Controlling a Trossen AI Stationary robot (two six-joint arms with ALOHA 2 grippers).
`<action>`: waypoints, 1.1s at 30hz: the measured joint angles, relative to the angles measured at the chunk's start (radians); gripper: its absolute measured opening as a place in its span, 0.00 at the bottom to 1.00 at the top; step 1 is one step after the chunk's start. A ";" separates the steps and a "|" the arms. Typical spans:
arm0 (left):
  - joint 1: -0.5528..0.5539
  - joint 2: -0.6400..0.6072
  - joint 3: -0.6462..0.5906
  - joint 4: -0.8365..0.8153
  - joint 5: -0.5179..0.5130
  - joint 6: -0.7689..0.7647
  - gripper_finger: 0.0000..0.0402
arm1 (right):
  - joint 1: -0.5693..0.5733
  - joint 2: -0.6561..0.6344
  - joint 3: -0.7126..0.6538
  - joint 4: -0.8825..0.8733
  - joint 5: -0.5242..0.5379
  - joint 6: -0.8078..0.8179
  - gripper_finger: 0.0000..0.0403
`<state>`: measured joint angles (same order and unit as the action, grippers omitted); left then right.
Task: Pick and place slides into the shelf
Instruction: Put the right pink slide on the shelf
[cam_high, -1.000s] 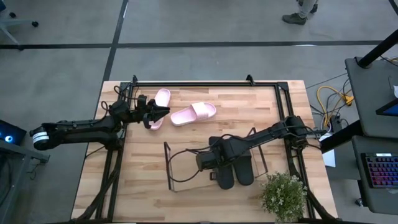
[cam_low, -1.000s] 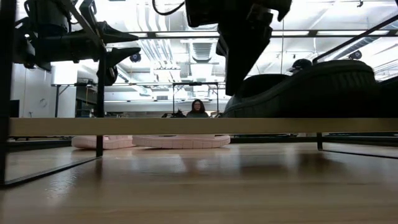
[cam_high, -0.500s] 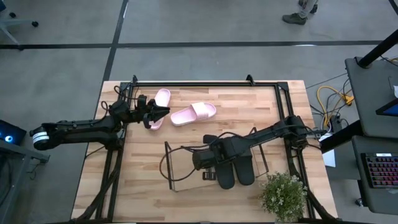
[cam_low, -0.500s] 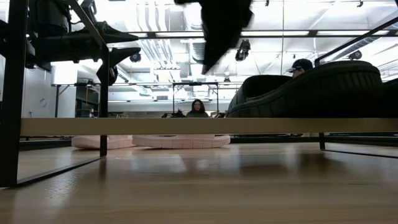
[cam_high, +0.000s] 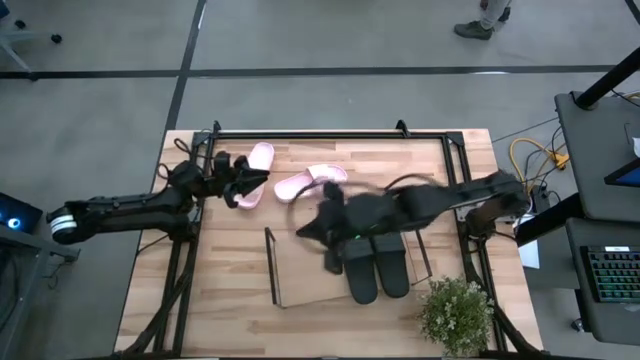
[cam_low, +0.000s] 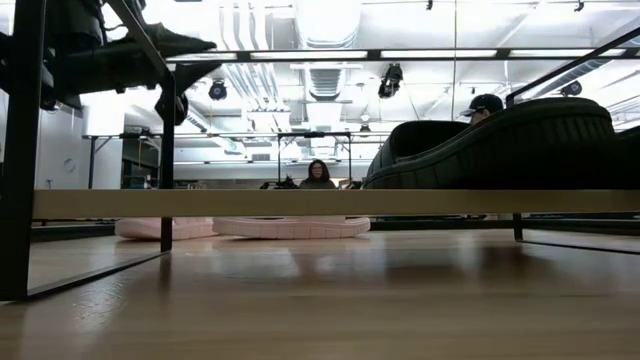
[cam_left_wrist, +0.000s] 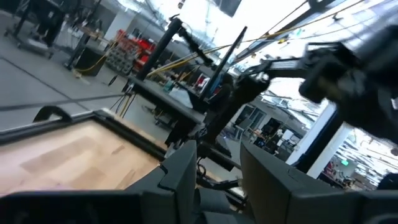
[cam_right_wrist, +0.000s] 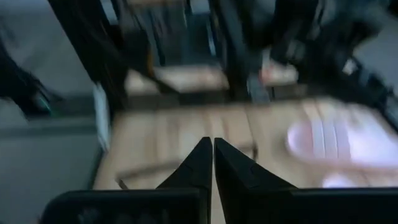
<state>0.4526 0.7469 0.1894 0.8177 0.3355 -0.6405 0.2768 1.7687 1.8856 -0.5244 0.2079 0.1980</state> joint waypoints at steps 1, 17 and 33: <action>0.000 -0.009 0.000 0.000 0.000 0.001 0.27 | -0.003 -0.036 -0.017 0.031 -0.003 -0.003 0.02; 0.000 -0.109 0.014 0.012 0.001 0.045 0.27 | 0.042 -0.537 -0.593 0.319 0.107 0.037 0.02; 0.000 -0.065 0.042 0.014 -0.107 0.078 0.27 | -0.269 -0.778 -0.895 0.501 -0.137 -0.009 0.02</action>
<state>0.4530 0.6815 0.2313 0.8320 0.2288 -0.5625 0.0075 0.9907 0.9911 -0.0229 0.0709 0.1888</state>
